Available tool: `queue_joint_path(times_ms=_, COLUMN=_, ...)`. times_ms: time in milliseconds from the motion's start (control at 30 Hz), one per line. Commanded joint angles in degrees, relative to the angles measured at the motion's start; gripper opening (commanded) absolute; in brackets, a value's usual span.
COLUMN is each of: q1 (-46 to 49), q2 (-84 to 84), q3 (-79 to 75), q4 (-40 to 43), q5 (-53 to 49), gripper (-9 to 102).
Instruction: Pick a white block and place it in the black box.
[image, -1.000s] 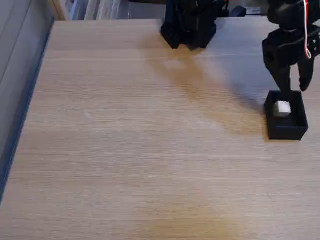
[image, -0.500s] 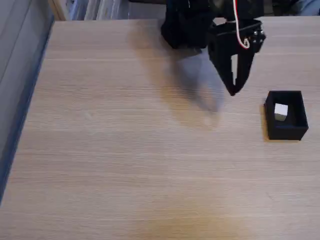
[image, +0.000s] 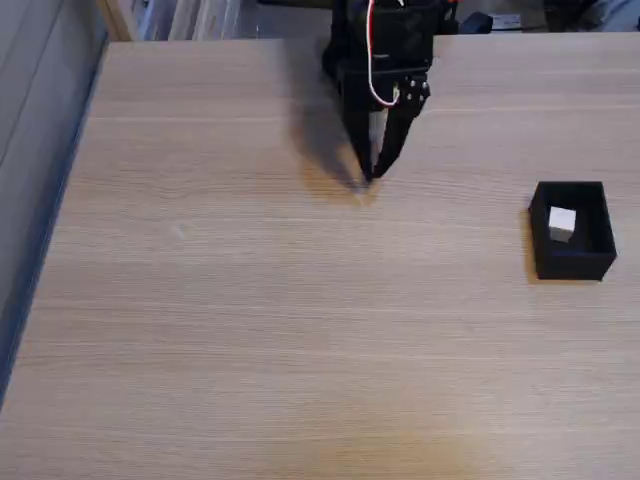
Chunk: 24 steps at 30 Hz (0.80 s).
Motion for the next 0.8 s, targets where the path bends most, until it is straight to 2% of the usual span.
queue_joint_path(times_ms=0, q1=0.9, q2=5.4, q3=4.3, q4=2.3, q5=0.7, gripper=0)
queue_joint_path(times_ms=167, q1=1.0, q2=13.4, q3=10.6, q4=7.1, q5=0.7, gripper=0)
queue_joint_path(times_ms=333, q1=-0.8, q2=18.6, q3=10.7, q4=18.5, q5=5.0, gripper=0)
queue_joint_path(times_ms=533, q1=-1.1, q2=19.1, q3=10.8, q4=18.9, q5=9.1, gripper=0)
queue_joint_path(times_ms=767, q1=-1.8, q2=19.1, q3=10.8, q4=19.0, q5=7.2, gripper=0)
